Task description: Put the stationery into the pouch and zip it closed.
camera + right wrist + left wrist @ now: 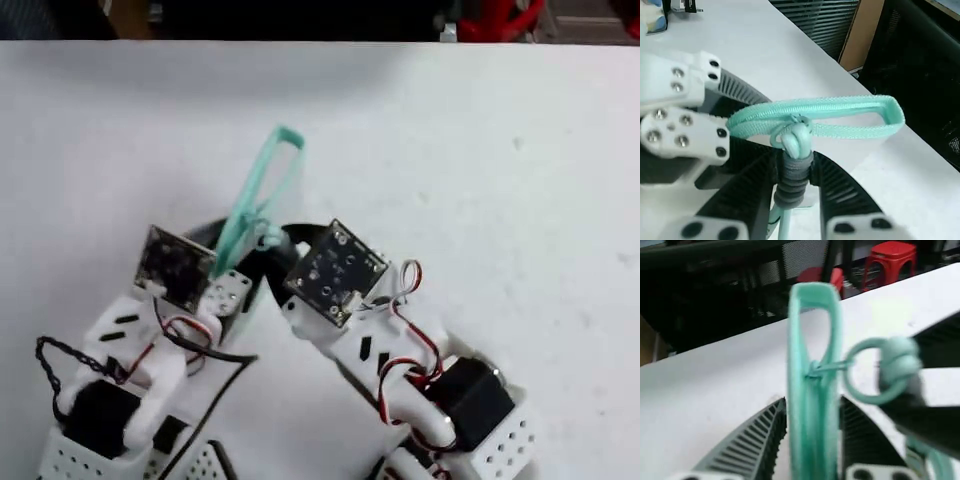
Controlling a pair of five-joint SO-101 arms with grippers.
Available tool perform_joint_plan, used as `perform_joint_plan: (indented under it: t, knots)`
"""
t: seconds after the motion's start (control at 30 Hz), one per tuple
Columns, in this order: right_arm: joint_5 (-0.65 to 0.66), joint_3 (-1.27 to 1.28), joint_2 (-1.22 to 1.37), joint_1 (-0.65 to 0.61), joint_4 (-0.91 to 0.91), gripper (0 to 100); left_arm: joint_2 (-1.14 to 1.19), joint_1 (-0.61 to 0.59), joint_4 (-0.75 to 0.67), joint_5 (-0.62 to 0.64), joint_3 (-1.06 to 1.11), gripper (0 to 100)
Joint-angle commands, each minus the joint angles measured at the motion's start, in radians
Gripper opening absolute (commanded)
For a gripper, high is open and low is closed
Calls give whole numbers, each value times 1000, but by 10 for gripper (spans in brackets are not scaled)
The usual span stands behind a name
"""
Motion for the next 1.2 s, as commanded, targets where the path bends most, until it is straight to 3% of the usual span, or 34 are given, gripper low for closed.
perform_joint_plan:
  t: [0.0, 0.2, 0.47, 1.17]
  knots:
    - [5, -15, -18, 5, 5, 18, 8, 59, -49, -11, 3, 24]
    - [3, -37, -47, 18, -4, 18, 4, 65, 5, -9, 9, 21]
    - [-60, -91, 22, 277, -193, 18, 4, 74, 31, -11, 6, 21]
    - [-64, -100, 384, 621, -607, 17, 2, 74, 31, -12, 6, 21]
